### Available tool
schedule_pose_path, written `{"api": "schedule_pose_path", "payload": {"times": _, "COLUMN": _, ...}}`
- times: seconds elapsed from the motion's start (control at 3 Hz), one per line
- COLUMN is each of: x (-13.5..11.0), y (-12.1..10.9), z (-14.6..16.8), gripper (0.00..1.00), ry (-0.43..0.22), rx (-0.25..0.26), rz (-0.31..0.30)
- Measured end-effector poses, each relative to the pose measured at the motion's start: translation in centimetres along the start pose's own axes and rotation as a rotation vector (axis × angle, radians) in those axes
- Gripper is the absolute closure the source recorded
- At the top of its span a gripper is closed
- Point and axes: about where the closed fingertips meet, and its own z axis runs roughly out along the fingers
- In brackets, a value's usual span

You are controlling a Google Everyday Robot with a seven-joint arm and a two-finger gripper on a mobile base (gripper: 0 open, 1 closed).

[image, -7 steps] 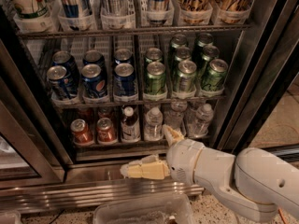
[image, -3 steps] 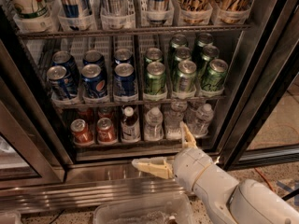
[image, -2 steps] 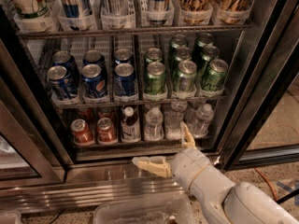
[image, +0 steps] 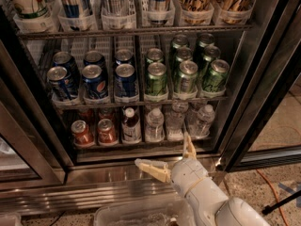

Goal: Pick water bottle from bottom shelf of fridge

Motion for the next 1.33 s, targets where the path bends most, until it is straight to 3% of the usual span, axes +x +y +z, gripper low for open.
{"api": "schedule_pose_path", "payload": {"times": 0.33, "x": 0.0, "y": 0.0, "z": 0.0, "gripper": 0.00, "ry": 0.000, "rx": 0.000, "rz": -0.002}}
{"api": "schedule_pose_path", "payload": {"times": 0.67, "x": 1.8, "y": -0.8, "z": 0.4, "gripper": 0.00, "ry": 0.002, "rx": 0.030, "rz": -0.013}}
{"api": "schedule_pose_path", "payload": {"times": 1.33, "x": 5.6, "y": -3.3, "z": 1.0, "gripper": 0.00, "ry": 0.000, "rx": 0.121, "rz": -0.032}}
